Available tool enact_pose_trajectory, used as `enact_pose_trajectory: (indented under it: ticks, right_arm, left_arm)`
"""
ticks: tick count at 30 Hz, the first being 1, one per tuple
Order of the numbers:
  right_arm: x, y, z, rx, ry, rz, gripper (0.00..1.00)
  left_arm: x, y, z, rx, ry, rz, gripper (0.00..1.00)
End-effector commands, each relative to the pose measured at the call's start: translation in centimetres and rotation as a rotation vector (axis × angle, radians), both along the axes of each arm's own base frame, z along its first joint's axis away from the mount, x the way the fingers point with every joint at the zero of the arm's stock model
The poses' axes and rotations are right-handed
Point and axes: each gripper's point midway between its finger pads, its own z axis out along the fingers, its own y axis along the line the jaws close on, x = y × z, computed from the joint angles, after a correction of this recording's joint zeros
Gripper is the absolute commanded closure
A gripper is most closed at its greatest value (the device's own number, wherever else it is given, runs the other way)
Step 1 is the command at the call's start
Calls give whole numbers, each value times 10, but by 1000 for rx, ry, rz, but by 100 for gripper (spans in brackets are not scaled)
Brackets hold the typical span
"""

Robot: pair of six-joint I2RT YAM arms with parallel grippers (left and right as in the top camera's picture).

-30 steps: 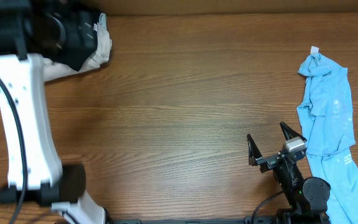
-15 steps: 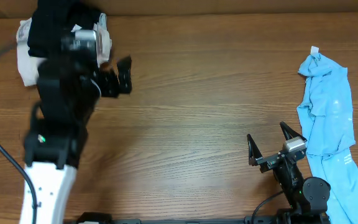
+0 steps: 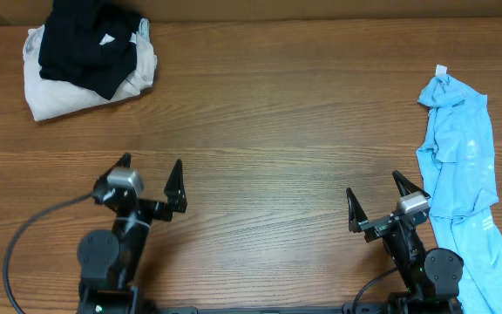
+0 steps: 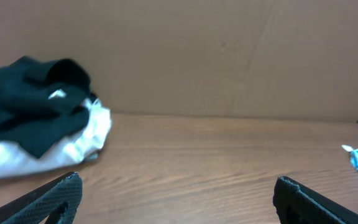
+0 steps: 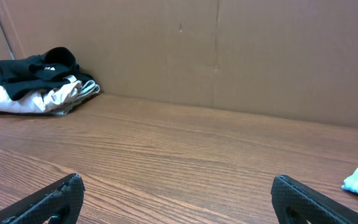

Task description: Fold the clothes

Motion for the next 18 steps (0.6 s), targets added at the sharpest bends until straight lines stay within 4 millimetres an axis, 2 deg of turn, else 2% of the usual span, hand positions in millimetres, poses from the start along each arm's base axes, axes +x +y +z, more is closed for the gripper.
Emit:
enact_pose_trajectory:
  ticks: [1,9,13,16,18]
  right_arm:
    - [0,-1,-1,0,-8,-6,0]
    - [0,-1,-1,0,-8,-6,0]
    - [0,-1,-1,0,-8,-6,0]
    - [0,-1,-1,0,-8,-6,0]
    - [0,-1,-1,0,-8,-6,0]
  left_arm:
    - [-8,10,-11,22,-52,37,0]
    - [-16,24,-44,10,-72,93,0]
    - [-19,26,-56,24,-27,104,0]
    - [-23,25,-76,25,51,99,0]
    - [-23,26,-70,32,24,101,0]
